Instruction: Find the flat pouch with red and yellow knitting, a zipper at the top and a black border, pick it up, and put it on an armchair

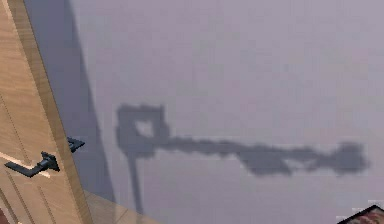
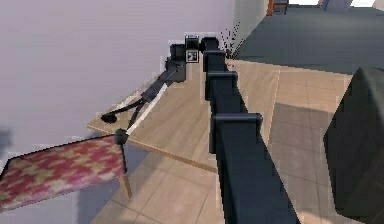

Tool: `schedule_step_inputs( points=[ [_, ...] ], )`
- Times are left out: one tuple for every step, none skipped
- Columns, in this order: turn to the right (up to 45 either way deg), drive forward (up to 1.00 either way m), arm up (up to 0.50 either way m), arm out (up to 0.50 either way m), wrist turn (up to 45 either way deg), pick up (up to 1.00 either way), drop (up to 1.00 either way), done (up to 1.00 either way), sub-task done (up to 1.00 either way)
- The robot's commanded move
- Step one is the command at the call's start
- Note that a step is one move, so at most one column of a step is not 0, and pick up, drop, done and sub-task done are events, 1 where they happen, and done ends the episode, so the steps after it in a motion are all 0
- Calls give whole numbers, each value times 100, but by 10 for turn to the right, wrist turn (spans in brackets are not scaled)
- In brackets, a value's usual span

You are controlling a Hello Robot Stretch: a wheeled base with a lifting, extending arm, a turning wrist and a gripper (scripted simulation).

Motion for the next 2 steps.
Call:
schedule_step_inputs(
  points=[
    [0,0,0,0,-30,0,0,0,0],
    [0,0,0,-42,0,0,0,0,0]
  ],
)
